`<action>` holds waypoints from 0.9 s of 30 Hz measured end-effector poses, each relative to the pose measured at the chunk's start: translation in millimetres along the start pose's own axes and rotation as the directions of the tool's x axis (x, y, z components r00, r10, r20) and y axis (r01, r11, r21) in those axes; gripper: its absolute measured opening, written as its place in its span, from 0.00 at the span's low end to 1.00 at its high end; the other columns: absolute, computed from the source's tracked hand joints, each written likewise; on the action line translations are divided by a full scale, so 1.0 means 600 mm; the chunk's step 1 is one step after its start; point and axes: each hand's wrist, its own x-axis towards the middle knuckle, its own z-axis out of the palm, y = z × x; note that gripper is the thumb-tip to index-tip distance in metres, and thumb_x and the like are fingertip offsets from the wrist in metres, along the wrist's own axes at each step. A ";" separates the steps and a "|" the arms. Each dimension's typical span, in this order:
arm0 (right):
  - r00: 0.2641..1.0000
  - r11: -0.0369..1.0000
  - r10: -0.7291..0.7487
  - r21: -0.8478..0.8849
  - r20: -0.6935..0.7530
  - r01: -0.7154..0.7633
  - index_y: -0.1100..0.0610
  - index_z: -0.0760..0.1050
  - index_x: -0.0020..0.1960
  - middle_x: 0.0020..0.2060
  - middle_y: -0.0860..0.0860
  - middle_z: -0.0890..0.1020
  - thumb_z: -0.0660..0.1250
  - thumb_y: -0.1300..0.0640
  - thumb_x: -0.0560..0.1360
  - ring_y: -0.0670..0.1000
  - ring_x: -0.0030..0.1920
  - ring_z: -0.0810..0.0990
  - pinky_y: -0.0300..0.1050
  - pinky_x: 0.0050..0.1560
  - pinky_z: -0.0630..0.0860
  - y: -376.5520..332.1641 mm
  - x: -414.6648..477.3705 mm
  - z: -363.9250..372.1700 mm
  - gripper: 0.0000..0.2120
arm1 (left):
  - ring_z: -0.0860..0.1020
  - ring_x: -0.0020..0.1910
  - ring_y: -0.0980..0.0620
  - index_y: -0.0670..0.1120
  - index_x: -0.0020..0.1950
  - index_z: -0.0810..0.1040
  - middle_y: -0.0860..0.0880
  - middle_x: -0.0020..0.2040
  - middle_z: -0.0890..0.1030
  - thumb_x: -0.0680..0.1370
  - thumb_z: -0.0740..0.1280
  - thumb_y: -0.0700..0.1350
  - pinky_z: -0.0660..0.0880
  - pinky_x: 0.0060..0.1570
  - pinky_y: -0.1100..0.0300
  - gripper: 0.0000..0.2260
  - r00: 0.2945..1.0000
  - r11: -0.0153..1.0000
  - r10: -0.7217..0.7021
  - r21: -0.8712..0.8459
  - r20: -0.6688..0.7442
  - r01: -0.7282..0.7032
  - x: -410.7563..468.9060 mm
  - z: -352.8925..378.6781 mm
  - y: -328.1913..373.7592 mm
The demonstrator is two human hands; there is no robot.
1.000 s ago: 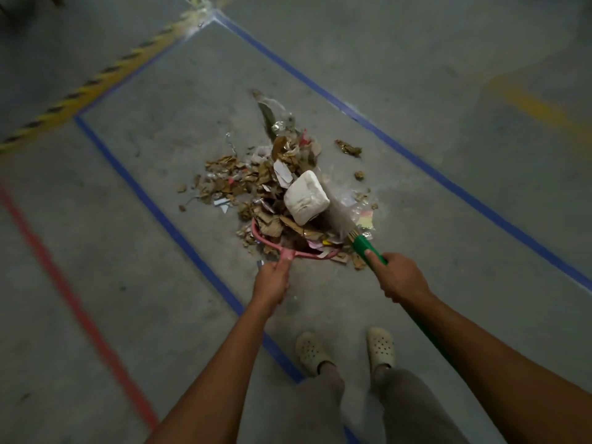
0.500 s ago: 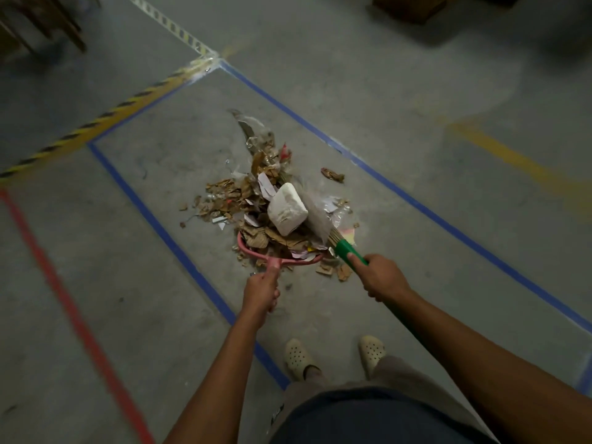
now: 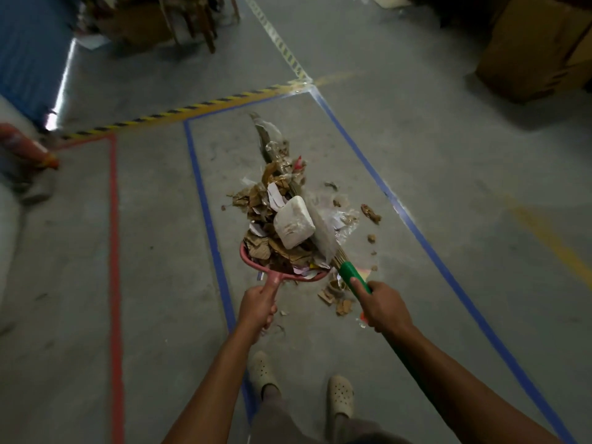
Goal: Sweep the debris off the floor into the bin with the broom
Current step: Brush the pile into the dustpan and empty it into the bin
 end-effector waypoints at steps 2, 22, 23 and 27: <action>0.999 0.999 -0.036 -0.032 0.027 0.037 0.52 0.76 0.42 0.33 0.51 0.82 0.55 0.32 0.78 0.52 0.32 0.82 0.55 0.37 0.83 0.005 -0.009 -0.006 0.25 | 0.64 0.21 0.53 0.48 0.35 0.69 0.48 0.27 0.70 0.73 0.64 0.71 0.60 0.24 0.62 0.27 0.999 0.999 -0.026 -0.034 -0.046 0.024 -0.027 0.004 -0.018; 0.863 0.874 -0.365 -0.191 0.348 0.447 0.51 0.75 0.42 0.36 0.55 0.82 0.56 0.34 0.79 0.56 0.36 0.83 0.56 0.40 0.83 -0.090 -0.339 0.187 0.22 | 0.63 0.21 0.53 0.47 0.34 0.67 0.47 0.27 0.69 0.74 0.64 0.70 0.60 0.23 0.63 0.27 0.899 0.944 -0.119 -0.328 -0.421 -0.029 -0.403 -0.226 -0.322; 0.852 0.869 -0.373 -0.182 0.367 0.460 0.52 0.74 0.42 0.36 0.56 0.82 0.56 0.35 0.79 0.56 0.37 0.84 0.56 0.40 0.83 -0.097 -0.370 0.207 0.22 | 0.63 0.21 0.53 0.47 0.34 0.67 0.47 0.27 0.69 0.74 0.64 0.70 0.60 0.23 0.63 0.27 0.887 0.940 -0.127 -0.338 -0.445 -0.035 -0.431 -0.247 -0.346; 0.789 0.807 -0.445 -0.192 0.424 0.558 0.54 0.75 0.40 0.34 0.56 0.82 0.56 0.33 0.78 0.57 0.34 0.83 0.58 0.38 0.82 -0.117 -0.479 0.296 0.25 | 0.64 0.22 0.52 0.48 0.37 0.67 0.47 0.28 0.70 0.74 0.63 0.71 0.60 0.23 0.63 0.26 0.826 0.924 -0.190 -0.381 -0.530 -0.033 -0.542 -0.323 -0.446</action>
